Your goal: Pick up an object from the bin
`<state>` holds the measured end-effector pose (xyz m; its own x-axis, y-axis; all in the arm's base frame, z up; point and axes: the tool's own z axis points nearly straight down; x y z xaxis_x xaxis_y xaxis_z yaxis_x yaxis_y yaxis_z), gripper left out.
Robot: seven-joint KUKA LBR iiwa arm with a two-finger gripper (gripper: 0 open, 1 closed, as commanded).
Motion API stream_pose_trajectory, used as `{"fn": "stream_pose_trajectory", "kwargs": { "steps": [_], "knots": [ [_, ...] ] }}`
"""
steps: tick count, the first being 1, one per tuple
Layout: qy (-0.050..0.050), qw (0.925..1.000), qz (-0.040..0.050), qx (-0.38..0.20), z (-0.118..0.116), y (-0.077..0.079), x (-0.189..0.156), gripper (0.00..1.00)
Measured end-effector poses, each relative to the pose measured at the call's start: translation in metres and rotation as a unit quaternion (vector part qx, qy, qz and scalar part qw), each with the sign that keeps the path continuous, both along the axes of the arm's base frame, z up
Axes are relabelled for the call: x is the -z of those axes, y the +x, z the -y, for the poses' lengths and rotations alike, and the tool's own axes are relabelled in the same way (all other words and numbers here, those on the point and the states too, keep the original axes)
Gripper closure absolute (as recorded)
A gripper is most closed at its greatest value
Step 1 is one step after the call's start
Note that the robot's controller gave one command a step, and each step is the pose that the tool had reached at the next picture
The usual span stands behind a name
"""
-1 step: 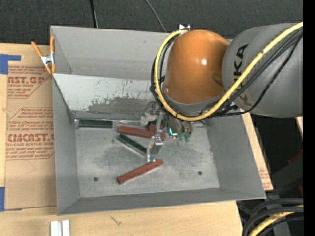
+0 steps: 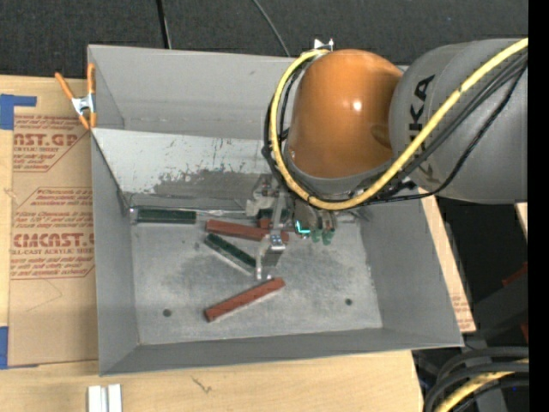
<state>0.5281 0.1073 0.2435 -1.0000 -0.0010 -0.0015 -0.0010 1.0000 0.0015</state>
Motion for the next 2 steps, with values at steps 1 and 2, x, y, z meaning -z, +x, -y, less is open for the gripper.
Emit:
{"fn": "stream_pose_trajectory", "kwargs": {
  "steps": [1, 2],
  "knots": [
    [0.0, 0.9999, 0.0041, -0.012, 0.002, -0.004, 0.04, 0.0],
    [0.0, 0.9996, 0.0014, -0.029, 0.031, -0.023, 0.103, 0.0]
  ]
}}
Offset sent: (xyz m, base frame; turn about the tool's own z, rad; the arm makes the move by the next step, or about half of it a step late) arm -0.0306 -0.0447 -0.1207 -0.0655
